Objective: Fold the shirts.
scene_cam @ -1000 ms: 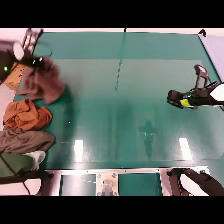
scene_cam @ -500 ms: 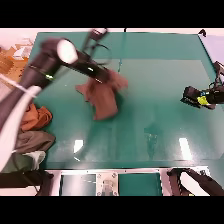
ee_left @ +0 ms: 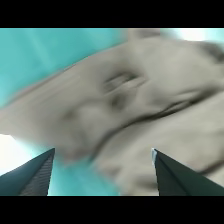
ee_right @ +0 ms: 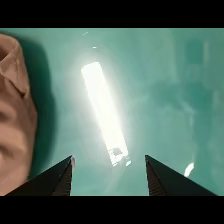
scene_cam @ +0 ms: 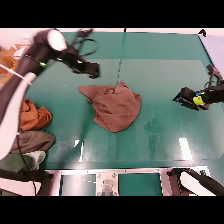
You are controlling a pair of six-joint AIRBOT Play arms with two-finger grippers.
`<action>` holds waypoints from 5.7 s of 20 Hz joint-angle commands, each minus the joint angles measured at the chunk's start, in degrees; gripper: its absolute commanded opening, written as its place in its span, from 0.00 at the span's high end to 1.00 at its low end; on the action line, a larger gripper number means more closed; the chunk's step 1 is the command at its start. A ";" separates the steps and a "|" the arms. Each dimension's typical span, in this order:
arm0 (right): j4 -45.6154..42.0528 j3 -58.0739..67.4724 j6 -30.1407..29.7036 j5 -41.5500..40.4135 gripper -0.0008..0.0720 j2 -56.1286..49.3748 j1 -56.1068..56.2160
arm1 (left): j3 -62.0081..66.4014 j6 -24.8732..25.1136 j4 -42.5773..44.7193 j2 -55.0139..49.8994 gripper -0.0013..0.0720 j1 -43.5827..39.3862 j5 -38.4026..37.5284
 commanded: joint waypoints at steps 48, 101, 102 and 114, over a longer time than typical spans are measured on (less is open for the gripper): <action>31.36 44.81 -20.65 7.37 0.97 12.04 -15.47 | 13.40 9.49 -10.34 34.27 0.96 20.94 16.11; 20.59 11.50 -27.69 -3.37 0.48 -38.56 -12.09 | -79.41 2.91 -46.58 26.45 0.34 -6.40 31.01; 20.63 11.50 -27.69 -3.37 0.48 -38.56 -11.76 | -79.41 2.99 -49.33 24.28 0.34 -9.44 31.80; 20.55 9.94 -25.90 -0.70 0.97 -34.93 -11.91 | -69.46 12.81 -47.28 17.40 0.96 1.95 25.31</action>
